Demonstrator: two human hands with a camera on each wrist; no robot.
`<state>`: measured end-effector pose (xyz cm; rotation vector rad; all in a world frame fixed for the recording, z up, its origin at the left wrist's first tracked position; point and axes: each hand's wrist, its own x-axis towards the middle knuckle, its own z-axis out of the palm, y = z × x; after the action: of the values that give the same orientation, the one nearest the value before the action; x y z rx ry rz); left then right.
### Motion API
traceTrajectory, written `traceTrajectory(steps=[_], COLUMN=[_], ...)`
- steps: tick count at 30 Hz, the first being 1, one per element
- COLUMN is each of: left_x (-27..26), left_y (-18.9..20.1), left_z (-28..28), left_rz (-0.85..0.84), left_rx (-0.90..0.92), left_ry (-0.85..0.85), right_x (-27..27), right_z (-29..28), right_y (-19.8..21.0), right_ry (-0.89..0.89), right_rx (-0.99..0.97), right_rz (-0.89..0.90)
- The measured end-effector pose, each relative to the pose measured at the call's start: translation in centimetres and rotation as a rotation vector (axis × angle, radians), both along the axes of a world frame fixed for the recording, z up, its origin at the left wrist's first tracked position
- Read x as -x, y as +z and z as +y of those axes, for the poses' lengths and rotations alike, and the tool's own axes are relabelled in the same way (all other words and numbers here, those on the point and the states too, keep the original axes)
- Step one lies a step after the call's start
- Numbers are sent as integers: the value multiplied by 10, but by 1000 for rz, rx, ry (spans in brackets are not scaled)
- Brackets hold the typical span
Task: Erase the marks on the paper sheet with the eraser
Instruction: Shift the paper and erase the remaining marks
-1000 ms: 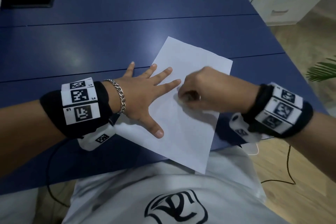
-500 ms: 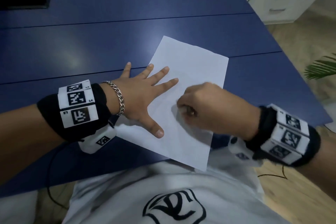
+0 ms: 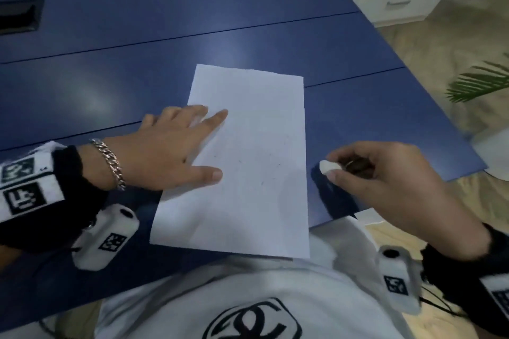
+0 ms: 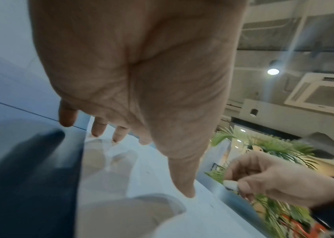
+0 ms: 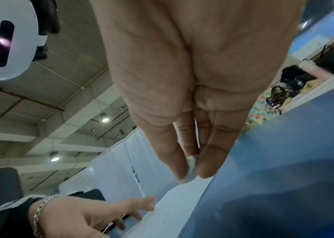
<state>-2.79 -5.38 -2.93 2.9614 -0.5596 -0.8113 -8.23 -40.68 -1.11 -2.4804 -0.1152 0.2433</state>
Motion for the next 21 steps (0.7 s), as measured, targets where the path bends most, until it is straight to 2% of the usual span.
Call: traceTrajectory(steps=[2, 4, 7, 9, 12, 16, 21], left_x=[-6, -8, 1, 5, 11, 20, 6], left_y=[8, 12, 6, 5, 9, 17, 13], left_z=[11, 20, 20, 15, 9, -7, -49], left_rz=[4, 68, 140, 113, 77, 55, 11], left_rx=[86, 127, -8, -84, -169, -282, -89], left_ry=[8, -81, -244, -265, -234, -216, -181], right_x=[-1, -2, -3, -2, 0, 3, -13], right_z=[-8, -15, -16, -14, -8, 6, 25], right_y=[-1, -2, -2, -1, -1, -1, 2], right_ry=[-59, -103, -120, -104, -50, 87, 290], right_rx=[-46, -93, -127, -143, -135, -26, 134], right_rz=[-14, -20, -16, 7, 35, 40, 3])
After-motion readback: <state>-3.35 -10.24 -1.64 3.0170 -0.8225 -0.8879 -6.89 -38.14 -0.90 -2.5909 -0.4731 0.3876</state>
